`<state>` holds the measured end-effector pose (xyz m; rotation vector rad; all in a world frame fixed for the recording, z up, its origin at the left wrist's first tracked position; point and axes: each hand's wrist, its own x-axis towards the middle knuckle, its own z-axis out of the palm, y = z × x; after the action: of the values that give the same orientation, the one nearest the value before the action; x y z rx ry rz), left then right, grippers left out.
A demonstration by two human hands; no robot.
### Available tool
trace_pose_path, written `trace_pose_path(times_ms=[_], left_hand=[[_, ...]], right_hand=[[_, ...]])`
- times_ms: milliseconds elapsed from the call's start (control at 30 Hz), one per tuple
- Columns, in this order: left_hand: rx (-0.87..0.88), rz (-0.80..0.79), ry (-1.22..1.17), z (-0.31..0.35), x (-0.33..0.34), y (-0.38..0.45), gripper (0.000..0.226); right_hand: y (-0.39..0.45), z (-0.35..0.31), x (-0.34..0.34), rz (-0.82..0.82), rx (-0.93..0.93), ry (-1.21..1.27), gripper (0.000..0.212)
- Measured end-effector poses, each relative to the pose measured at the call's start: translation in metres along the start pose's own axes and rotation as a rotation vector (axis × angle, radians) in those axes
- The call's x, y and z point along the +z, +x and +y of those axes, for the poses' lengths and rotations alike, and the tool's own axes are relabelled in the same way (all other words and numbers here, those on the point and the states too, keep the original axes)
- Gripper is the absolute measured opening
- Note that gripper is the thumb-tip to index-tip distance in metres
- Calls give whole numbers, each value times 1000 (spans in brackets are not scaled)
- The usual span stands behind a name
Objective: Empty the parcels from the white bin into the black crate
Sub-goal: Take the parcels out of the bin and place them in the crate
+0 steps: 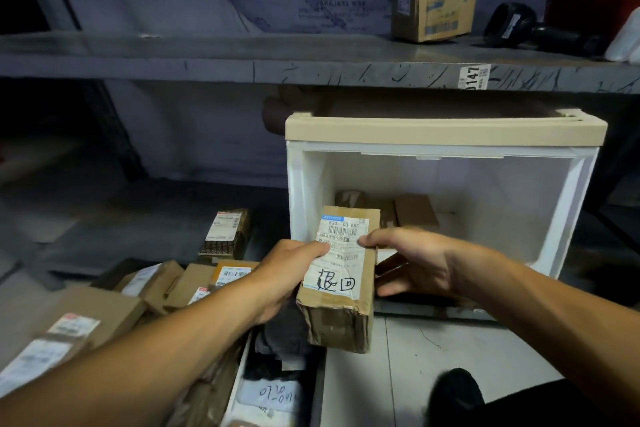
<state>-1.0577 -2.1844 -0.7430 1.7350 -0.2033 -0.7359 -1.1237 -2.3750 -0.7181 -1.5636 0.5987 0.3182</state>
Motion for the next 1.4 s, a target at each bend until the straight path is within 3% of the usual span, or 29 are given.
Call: trace_pose_path(times_ms=[600, 933, 1400], left_hand=[[-51, 271, 32, -28, -103, -46, 33], [-29, 464, 34, -39, -178, -59, 27], [-88, 571, 16, -66, -256, -34, 27]], right_hand=[[26, -24, 115, -223, -25, -112, 37], [54, -30, 199, -274, -81, -18, 31], [109, -20, 281, -273, -101, 125, 21]])
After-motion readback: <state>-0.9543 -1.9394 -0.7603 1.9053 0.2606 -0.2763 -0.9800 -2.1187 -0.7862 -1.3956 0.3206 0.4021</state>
